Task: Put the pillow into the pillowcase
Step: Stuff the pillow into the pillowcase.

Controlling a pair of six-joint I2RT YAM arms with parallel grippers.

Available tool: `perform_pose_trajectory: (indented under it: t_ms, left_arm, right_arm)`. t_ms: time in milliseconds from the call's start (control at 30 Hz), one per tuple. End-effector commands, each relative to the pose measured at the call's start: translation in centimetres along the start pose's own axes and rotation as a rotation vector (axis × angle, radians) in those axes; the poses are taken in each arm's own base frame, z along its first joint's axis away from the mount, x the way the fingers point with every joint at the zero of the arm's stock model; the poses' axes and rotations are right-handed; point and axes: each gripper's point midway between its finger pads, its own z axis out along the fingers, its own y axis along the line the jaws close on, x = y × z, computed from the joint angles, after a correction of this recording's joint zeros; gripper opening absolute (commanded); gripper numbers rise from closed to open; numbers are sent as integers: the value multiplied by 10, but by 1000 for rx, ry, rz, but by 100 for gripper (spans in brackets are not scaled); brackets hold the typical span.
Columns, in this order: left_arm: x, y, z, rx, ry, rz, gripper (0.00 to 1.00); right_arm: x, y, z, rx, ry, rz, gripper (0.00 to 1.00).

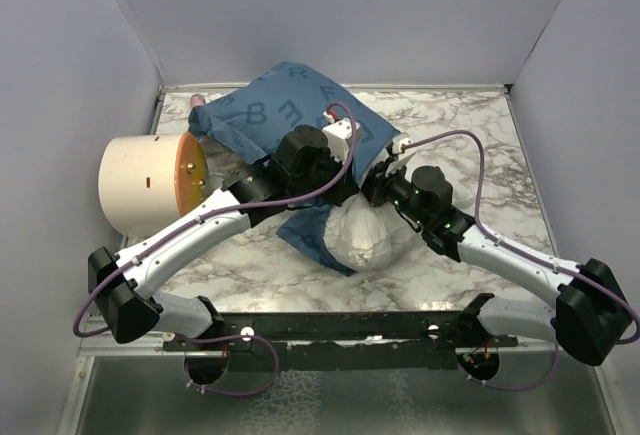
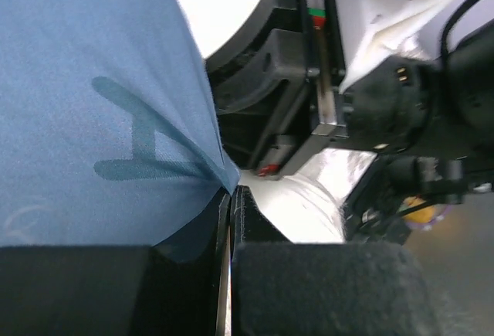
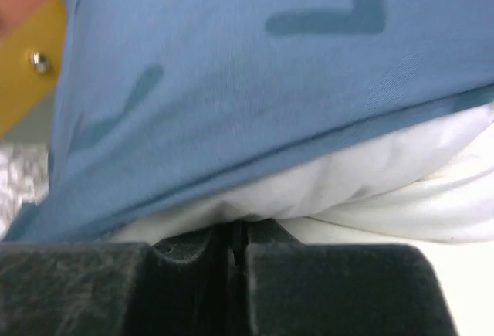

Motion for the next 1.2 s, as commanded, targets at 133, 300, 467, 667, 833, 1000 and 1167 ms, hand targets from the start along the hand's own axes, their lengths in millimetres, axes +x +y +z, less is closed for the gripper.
perform_pose_trajectory:
  t_ms: [133, 300, 467, 667, 833, 1000, 1167]
  left_arm:
    - [-28, -105, -51, 568, -211, -33, 0]
    - [27, -36, -24, 492, -167, -231, 0]
    - [23, -35, -31, 533, -205, -247, 0]
    - [38, -27, -7, 529, -151, -279, 0]
    - [81, 4, 21, 399, -74, -302, 0]
    - [48, -28, 26, 547, -113, -289, 0]
    - [-12, -69, -3, 665, -186, -154, 0]
  right_arm:
    - [-79, 25, 39, -105, -398, 82, 1]
    - [82, 3, 50, -72, -75, 266, 1]
    - [166, -4, 37, -46, 141, 345, 1]
    - [142, 36, 36, -294, 112, 266, 12]
    - [93, 39, 8, -305, 32, 101, 38]
    - [80, 46, 18, -325, 14, 150, 16]
    - [110, 54, 60, -374, 18, 424, 4]
